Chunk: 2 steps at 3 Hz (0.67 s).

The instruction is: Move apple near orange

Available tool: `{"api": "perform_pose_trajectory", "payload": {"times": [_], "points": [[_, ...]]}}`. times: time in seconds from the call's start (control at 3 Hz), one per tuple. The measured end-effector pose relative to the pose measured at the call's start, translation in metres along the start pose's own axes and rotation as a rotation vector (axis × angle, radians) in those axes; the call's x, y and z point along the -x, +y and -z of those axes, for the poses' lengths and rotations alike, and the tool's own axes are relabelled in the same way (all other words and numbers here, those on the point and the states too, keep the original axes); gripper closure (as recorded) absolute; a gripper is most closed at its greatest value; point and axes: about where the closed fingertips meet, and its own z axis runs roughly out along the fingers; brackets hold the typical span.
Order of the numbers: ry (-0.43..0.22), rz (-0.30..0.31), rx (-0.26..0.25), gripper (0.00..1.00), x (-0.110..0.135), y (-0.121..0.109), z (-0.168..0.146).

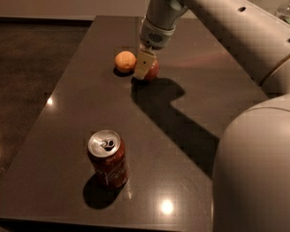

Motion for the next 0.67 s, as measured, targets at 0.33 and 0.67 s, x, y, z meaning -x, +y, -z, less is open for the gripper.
{"api": "perform_pose_trajectory", "payload": {"times": [0.33, 0.67], "points": [[0.011, -0.013, -0.016, 0.75, -0.0031, -0.0046, -0.0044], [0.017, -0.021, -0.023, 0.53, -0.0046, -0.0065, -0.0079]]}}
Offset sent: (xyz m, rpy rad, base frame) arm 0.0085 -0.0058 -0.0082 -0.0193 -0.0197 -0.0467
